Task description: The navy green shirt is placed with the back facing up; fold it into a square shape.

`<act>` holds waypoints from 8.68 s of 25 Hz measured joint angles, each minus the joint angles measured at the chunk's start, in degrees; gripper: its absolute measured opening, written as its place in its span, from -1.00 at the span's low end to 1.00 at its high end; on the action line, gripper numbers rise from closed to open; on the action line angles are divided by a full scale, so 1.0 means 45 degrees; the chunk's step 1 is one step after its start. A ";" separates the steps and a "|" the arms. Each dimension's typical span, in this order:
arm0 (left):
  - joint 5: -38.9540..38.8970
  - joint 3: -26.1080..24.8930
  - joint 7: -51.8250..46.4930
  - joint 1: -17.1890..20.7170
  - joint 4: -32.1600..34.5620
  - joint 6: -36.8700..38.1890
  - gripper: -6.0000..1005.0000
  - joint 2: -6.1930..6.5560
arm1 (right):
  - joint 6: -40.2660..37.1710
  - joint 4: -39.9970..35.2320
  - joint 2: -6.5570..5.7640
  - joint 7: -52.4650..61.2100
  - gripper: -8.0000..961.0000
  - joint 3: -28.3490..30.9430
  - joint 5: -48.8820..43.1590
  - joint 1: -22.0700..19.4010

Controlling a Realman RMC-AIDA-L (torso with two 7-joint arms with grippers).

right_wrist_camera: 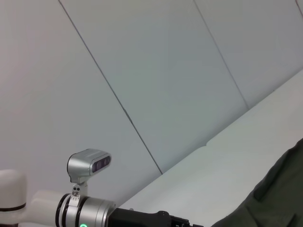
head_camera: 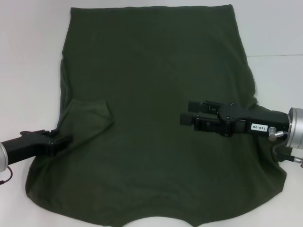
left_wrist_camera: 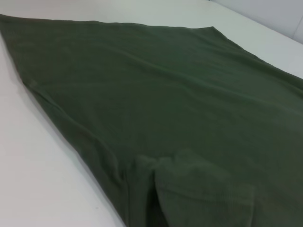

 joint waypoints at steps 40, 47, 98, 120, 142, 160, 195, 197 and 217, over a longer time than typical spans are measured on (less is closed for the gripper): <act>0.0069 0.0165 -0.1141 -0.0107 0.0586 0.3239 -0.96 0.0024 | -0.0001 0.0020 0.0021 -0.0019 0.60 -0.0001 0.0020 -0.0059; 0.0091 0.0354 -0.1179 -0.0141 0.0003 0.3966 -0.92 0.0032 | 0.0066 0.0012 0.0009 -0.0019 0.60 0.0000 0.0019 -0.0037; -0.1943 0.1867 0.5542 -0.0735 -0.2072 0.6283 0.71 -0.0025 | 0.3355 -0.3594 -0.1421 0.9156 0.60 0.0983 -0.4594 -0.1427; -0.1923 0.2042 0.5511 -0.0839 -0.2246 0.5849 0.71 0.0000 | 0.3773 -0.2806 -0.1367 0.9135 0.60 0.1033 -0.4929 -0.1458; -0.1924 0.2040 0.5504 -0.0995 -0.2282 0.5847 0.71 0.0004 | 0.3185 -0.2837 -0.1465 0.9249 0.60 0.1356 -0.4916 -0.1722; -0.1924 0.2041 0.5495 -0.1015 -0.2350 0.5658 0.71 0.0020 | 0.3558 -0.2173 -0.1277 0.9461 0.60 0.1844 -0.4772 -0.1504; -0.1924 0.2041 0.5394 -0.1015 -0.2335 0.5653 0.71 0.0040 | 0.4825 -0.1076 -0.0977 0.8887 -0.99 0.2224 -0.4057 -0.1414; -0.1924 0.2041 0.5368 -0.1015 -0.2331 0.5652 0.71 0.0040 | 0.4837 -0.1086 -0.0976 0.8887 -0.98 0.2225 -0.4062 -0.1402; -0.1925 0.2041 0.5327 -0.1035 -0.2341 0.5653 0.71 0.0040 | 0.4893 -0.1126 -0.1183 0.8646 -0.87 0.2983 -0.3984 -0.1281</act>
